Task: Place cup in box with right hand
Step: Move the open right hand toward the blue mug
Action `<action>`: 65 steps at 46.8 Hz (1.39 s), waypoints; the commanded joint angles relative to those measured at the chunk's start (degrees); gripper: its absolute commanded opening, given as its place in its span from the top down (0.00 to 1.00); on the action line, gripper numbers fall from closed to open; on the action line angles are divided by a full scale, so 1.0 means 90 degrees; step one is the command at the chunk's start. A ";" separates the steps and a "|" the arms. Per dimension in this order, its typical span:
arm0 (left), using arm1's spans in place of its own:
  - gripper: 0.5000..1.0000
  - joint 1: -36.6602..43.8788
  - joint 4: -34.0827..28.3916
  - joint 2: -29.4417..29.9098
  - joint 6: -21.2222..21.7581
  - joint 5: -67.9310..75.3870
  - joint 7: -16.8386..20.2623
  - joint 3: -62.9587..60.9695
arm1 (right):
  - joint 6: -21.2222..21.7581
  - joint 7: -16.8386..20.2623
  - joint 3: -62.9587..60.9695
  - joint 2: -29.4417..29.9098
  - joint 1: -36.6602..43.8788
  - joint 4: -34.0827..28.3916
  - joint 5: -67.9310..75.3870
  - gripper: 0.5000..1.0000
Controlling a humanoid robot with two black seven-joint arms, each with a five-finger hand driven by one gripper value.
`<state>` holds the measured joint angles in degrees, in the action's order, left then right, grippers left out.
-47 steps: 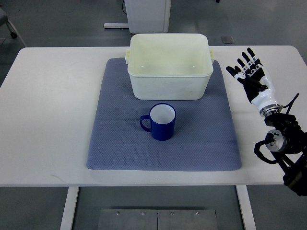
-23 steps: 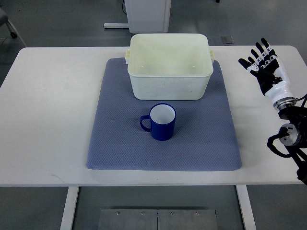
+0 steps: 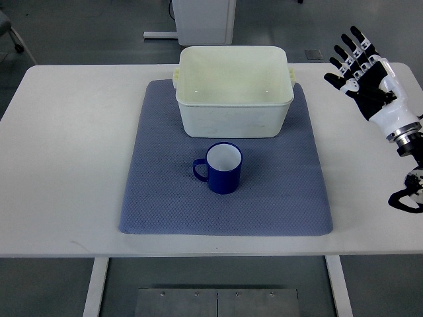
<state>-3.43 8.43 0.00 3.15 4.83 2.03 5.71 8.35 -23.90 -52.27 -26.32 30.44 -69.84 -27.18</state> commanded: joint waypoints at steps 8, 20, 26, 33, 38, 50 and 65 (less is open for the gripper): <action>0.00 0.0000 -0.0009 0.0000 0.0002 0.0000 -0.0001 0.0000 | 0.0048 -0.0030 0.0427 -0.0025 -0.0179 -0.0551 -0.0271 0.00; 0.00 0.0000 0.0001 0.0000 0.0002 0.0000 -0.0001 0.0000 | 0.0380 -0.0098 0.0574 -0.0054 -0.0316 -0.0795 -0.0593 0.00; 0.00 0.0000 0.0001 0.0000 0.0002 0.0000 -0.0001 0.0000 | 0.0429 -0.0196 0.0661 -0.0054 -0.0433 -0.0873 -0.0818 0.00; 0.00 0.0000 0.0001 0.0000 0.0002 0.0000 -0.0001 0.0000 | 0.0458 -0.0342 0.0906 -0.0044 -0.0482 -0.0922 -0.0955 0.00; 0.00 0.0000 0.0001 0.0000 0.0002 0.0000 -0.0001 0.0000 | 0.0459 -0.0362 0.0945 -0.0005 -0.0511 -0.0922 -0.1014 0.00; 0.00 0.0000 0.0001 0.0000 0.0002 0.0000 -0.0001 0.0000 | 0.0654 -0.0459 0.0945 0.0112 -0.0628 -0.0912 -0.0955 0.00; 0.00 0.0000 0.0001 0.0000 0.0002 0.0000 -0.0001 -0.0020 | 0.0673 -0.0518 0.0945 0.0307 -0.0765 -0.0756 -0.0809 0.00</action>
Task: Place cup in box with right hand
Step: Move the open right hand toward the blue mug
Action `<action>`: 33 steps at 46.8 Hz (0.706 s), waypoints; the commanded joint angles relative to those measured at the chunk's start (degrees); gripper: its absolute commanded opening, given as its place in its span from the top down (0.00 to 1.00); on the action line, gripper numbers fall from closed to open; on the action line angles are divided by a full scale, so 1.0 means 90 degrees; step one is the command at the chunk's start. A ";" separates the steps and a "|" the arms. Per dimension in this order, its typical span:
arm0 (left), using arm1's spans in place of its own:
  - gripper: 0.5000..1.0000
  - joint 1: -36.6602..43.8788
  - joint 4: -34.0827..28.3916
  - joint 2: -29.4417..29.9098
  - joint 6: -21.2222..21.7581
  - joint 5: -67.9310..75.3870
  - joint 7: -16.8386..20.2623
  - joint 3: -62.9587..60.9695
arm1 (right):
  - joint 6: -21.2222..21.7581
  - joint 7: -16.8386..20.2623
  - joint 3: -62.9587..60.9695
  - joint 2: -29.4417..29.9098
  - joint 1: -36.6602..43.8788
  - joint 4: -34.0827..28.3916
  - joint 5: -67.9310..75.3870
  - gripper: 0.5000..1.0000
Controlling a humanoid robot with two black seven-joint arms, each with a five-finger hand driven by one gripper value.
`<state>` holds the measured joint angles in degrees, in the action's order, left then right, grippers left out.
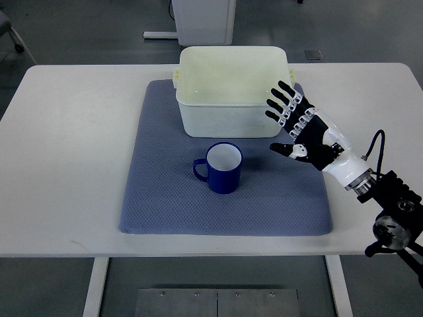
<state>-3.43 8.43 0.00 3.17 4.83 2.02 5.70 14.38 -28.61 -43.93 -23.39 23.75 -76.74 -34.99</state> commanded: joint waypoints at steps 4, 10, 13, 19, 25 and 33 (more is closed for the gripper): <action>0.00 0.0000 0.0001 0.0000 -0.0001 0.0000 0.0000 0.0001 | 0.0013 -0.0004 0.0018 -0.0029 -0.0031 0.0020 0.0079 0.00; 0.00 0.0000 0.0001 0.0000 -0.0001 0.0000 0.0000 0.0001 | 0.0013 -0.0043 0.0018 0.0001 -0.0051 0.0050 0.0079 0.00; 0.00 0.0000 0.0001 0.0000 -0.0001 0.0000 0.0000 0.0001 | 0.0013 -0.0092 0.0018 0.0010 -0.0070 0.0050 0.0108 0.00; 0.00 0.0000 -0.0009 0.0000 -0.0001 0.0000 0.0000 0.0001 | 0.0013 -0.0092 0.0028 0.0049 -0.0080 0.0099 0.0099 0.00; 0.00 0.0000 0.0001 0.0000 -0.0001 0.0000 0.0000 0.0001 | -0.0016 -0.0043 0.0028 0.0313 -0.0109 0.0254 0.0040 0.00; 0.00 0.0000 0.0001 0.0000 -0.0001 0.0000 0.0000 0.0001 | -0.0133 -0.0034 0.0028 0.0772 -0.0119 0.0538 -0.0067 0.01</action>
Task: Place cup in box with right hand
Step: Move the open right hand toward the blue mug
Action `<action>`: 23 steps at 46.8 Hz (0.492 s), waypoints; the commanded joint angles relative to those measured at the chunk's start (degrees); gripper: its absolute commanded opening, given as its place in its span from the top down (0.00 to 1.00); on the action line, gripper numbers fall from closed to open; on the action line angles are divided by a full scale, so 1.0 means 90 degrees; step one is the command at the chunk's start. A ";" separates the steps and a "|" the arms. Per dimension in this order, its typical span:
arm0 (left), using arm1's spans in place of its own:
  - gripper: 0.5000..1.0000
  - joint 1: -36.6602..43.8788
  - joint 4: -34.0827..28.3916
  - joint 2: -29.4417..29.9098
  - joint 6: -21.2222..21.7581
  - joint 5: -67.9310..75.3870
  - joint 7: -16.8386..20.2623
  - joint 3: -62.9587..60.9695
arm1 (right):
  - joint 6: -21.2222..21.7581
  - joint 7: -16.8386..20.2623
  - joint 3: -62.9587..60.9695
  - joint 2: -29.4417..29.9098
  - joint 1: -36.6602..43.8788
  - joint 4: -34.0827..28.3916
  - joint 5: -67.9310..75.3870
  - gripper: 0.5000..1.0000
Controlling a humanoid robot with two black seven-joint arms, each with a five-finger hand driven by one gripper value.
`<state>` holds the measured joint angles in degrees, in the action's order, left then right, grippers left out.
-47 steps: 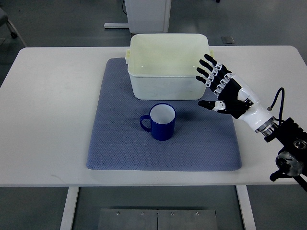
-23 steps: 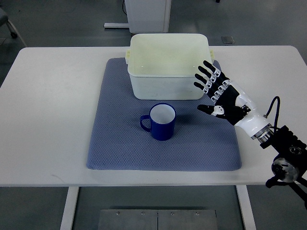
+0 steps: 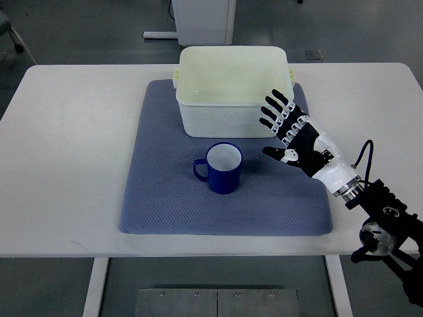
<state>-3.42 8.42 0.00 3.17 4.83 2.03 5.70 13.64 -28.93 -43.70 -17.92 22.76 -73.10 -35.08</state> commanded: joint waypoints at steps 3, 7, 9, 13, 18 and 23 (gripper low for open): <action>0.00 0.0000 0.0002 0.0000 -0.0001 0.0000 0.0000 0.0002 | -0.0100 -0.0009 0.0002 0.0302 0.0000 0.0251 -0.0154 0.01; 0.00 0.0000 -0.0008 0.0000 -0.0001 0.0000 0.0000 -0.0018 | -0.0178 -0.0018 0.0002 0.0507 0.0000 0.0427 -0.0291 0.01; 0.00 0.0000 0.0002 0.0000 -0.0001 0.0000 0.0000 0.0001 | -0.0217 -0.0028 0.0002 0.0595 0.0000 0.0486 -0.0359 0.02; 0.00 0.0000 0.0002 0.0000 -0.0001 0.0000 0.0000 -0.0018 | -0.0237 -0.0038 0.0022 0.0732 0.0000 0.0525 -0.0447 0.02; 0.00 0.0000 0.0002 0.0000 -0.0001 0.0000 0.0000 0.0002 | -0.0285 -0.0057 0.0227 0.0761 0.0019 0.0535 -0.0496 0.02; 0.00 0.0000 0.0002 0.0000 -0.0001 0.0000 0.0000 0.0002 | -0.0510 -0.0067 0.0305 0.0878 0.0049 0.0603 -0.0506 0.02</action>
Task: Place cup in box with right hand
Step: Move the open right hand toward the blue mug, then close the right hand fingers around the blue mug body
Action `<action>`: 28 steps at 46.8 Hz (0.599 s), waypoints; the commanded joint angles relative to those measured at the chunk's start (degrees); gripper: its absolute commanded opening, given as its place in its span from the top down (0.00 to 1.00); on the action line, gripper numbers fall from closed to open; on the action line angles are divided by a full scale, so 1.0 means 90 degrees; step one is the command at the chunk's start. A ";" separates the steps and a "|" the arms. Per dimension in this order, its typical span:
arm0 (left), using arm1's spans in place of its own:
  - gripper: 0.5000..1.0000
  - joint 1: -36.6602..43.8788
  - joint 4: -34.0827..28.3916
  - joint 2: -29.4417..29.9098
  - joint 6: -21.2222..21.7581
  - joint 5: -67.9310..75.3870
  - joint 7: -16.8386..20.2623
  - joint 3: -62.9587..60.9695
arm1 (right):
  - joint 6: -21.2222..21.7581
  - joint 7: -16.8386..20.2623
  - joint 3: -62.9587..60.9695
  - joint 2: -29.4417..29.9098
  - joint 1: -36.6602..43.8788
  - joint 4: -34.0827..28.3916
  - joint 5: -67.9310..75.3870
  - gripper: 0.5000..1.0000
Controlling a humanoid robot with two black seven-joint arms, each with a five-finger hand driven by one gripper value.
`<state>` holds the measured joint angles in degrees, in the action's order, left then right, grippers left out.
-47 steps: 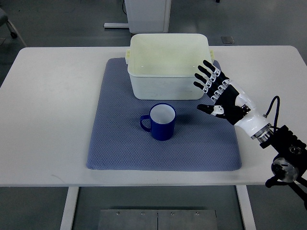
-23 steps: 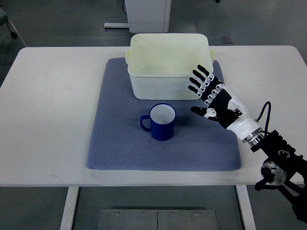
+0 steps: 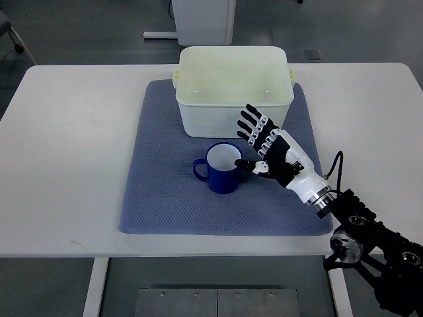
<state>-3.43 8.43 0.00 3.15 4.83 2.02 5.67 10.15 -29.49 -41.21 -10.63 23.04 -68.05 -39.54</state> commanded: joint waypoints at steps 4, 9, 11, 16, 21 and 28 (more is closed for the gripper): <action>0.00 0.0000 -0.0009 0.0000 0.0001 0.0000 0.0000 0.0005 | -0.0239 -0.0004 0.0067 0.0195 0.0028 0.0178 -0.0021 0.02; 0.00 0.0000 0.0001 0.0000 0.0001 0.0000 0.0000 0.0005 | -0.0541 -0.0092 0.0194 0.0351 0.0126 0.0285 -0.0050 0.02; 0.00 0.0000 0.0001 0.0000 0.0001 0.0000 0.0000 0.0005 | -0.0678 -0.0170 0.0263 0.0391 0.0174 0.0344 -0.0050 0.02; 0.00 0.0000 0.0001 0.0000 0.0001 0.0000 0.0000 0.0005 | -0.0874 -0.0365 0.0438 0.0449 0.0262 0.0490 -0.0050 0.02; 0.00 0.0000 -0.0009 0.0000 0.0001 0.0000 0.0000 0.0005 | -0.0894 -0.0492 0.0595 0.0449 0.0263 0.0500 -0.0050 0.02; 0.00 0.0000 0.0001 0.0000 0.0001 0.0000 0.0000 0.0005 | -0.0972 -0.0609 0.0819 0.0459 0.0263 0.0510 -0.0050 0.02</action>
<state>-3.43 8.42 0.00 3.15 4.83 2.02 5.67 1.57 -34.58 -34.48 -6.50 25.40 -63.46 -40.00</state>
